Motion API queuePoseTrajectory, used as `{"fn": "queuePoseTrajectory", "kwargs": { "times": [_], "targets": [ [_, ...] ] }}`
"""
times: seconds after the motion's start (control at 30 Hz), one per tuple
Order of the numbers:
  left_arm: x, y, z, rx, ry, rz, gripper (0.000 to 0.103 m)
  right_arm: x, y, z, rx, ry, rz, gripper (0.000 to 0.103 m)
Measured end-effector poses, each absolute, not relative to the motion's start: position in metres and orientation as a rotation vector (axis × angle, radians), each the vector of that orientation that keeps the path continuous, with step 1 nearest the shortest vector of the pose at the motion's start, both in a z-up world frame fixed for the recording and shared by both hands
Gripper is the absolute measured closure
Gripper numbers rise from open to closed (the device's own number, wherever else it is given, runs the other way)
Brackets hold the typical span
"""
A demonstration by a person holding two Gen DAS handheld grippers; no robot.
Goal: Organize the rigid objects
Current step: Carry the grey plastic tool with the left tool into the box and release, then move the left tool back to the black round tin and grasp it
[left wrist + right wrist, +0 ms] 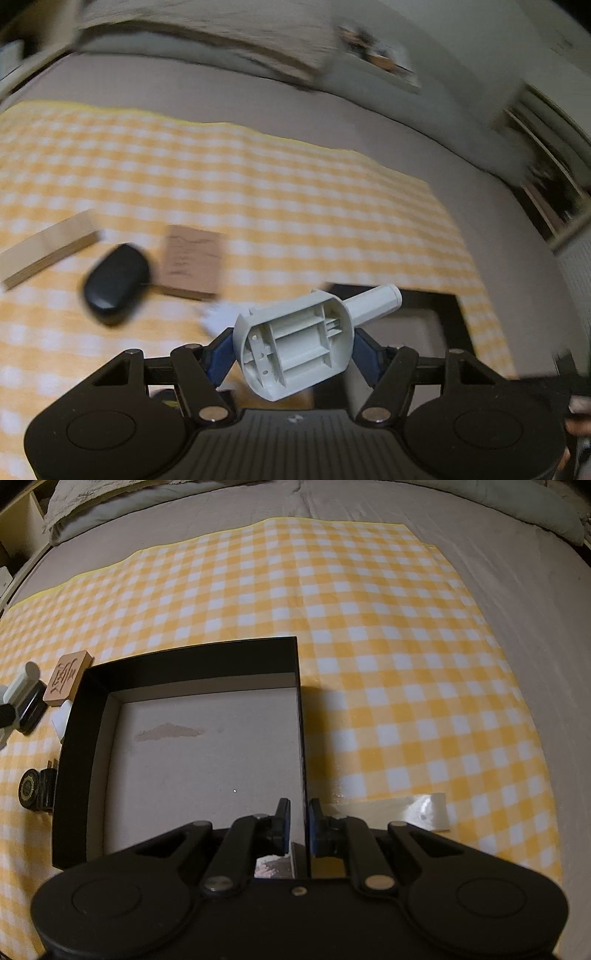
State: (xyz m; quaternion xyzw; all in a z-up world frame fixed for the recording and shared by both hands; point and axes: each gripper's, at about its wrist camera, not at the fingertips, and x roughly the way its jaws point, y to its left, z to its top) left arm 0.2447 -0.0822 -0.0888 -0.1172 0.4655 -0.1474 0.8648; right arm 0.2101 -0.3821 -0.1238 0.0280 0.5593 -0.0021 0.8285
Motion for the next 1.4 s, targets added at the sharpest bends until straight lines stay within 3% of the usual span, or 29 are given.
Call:
{"fn": "queuePoseTrajectory", "kwargs": {
  "times": [0.3,0.63,1.0,1.4],
  "targets": [
    [0.245,-0.171,-0.104,0.021,0.975,-0.478,0.036,0.209,-0.381,-0.123,0.053,1.187,-0.003,0.092],
    [0.269,-0.187,-0.122,0.036,0.979,-0.432,0.035,0.207,-0.383,-0.121,0.052,1.189,0.010,0.092],
    [0.259,-0.189,-0.114,0.042,0.952,-0.445,0.009,0.206,-0.380,-0.118,0.045,1.192,0.026,0.093],
    [0.231,-0.174,-0.094,0.001,0.953,-0.398,0.000,0.208,-0.380,-0.120,0.054,1.196,0.022,0.093]
  ]
}}
